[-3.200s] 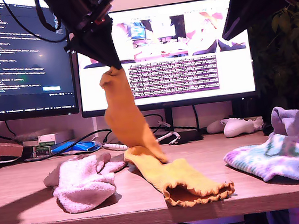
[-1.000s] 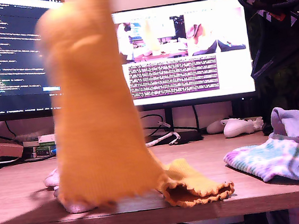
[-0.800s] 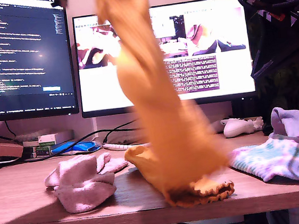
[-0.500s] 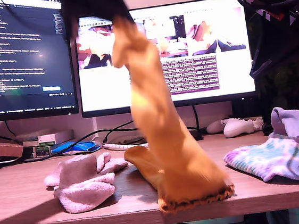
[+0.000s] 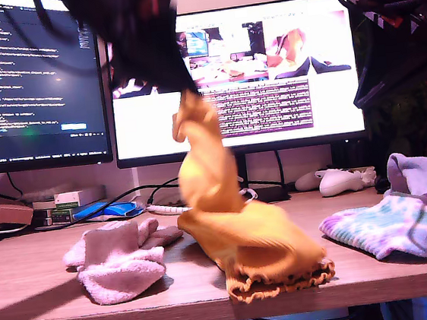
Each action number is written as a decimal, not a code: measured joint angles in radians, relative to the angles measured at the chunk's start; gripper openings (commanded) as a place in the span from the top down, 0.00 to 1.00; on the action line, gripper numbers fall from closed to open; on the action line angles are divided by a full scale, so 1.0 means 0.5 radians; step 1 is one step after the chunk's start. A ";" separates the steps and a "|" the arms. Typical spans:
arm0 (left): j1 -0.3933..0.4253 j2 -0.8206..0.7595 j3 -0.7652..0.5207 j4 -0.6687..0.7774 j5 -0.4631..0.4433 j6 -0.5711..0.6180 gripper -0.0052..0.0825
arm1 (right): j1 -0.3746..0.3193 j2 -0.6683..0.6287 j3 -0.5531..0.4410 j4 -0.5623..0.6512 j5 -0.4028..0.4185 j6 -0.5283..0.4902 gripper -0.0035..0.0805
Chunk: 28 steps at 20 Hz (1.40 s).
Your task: Pair up the socks based on colour and pattern, by placing them on top of one another
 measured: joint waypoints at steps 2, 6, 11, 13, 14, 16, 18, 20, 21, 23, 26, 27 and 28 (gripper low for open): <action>0.034 0.084 0.000 0.091 -0.013 0.035 0.96 | 0.004 0.000 0.000 0.002 -0.014 0.001 0.97; 0.033 0.221 0.000 0.299 -0.022 0.166 0.96 | 0.085 0.053 0.000 0.016 -0.053 0.001 0.97; 0.036 0.254 0.000 0.376 -0.023 0.208 0.96 | 0.317 0.380 0.000 0.240 -0.072 0.047 0.97; 0.042 0.254 0.000 0.379 -0.021 0.229 0.96 | 0.377 0.571 0.000 0.385 -0.077 0.060 0.97; 0.046 0.254 0.000 0.379 -0.021 0.230 0.96 | 0.397 0.660 0.000 0.452 -0.081 0.060 0.97; 0.050 0.254 0.000 0.384 -0.022 0.238 0.96 | 0.411 0.841 0.000 0.578 -0.119 0.107 0.97; 0.051 0.254 0.000 0.403 -0.022 0.245 0.96 | 0.433 0.977 0.000 0.666 -0.169 0.154 0.97; 0.051 0.254 0.000 0.423 -0.022 0.259 0.96 | 0.464 1.057 0.000 0.684 -0.172 0.205 0.97; 0.051 0.254 0.000 0.437 -0.022 0.259 0.96 | 0.488 1.089 0.000 0.690 -0.172 0.207 0.97; 0.060 0.254 0.000 0.475 -0.022 0.262 0.96 | 0.526 1.129 0.000 0.696 -0.165 0.211 0.97; 0.094 0.254 0.000 0.513 -0.031 0.313 0.96 | 0.529 1.154 0.001 0.713 -0.136 0.211 0.97; 0.105 0.254 0.000 0.536 -0.056 0.331 0.96 | 0.529 1.158 0.005 0.712 -0.117 0.214 0.97; 0.120 0.254 0.000 0.562 -0.078 0.338 0.96 | 0.529 1.162 0.015 0.703 -0.095 0.214 0.97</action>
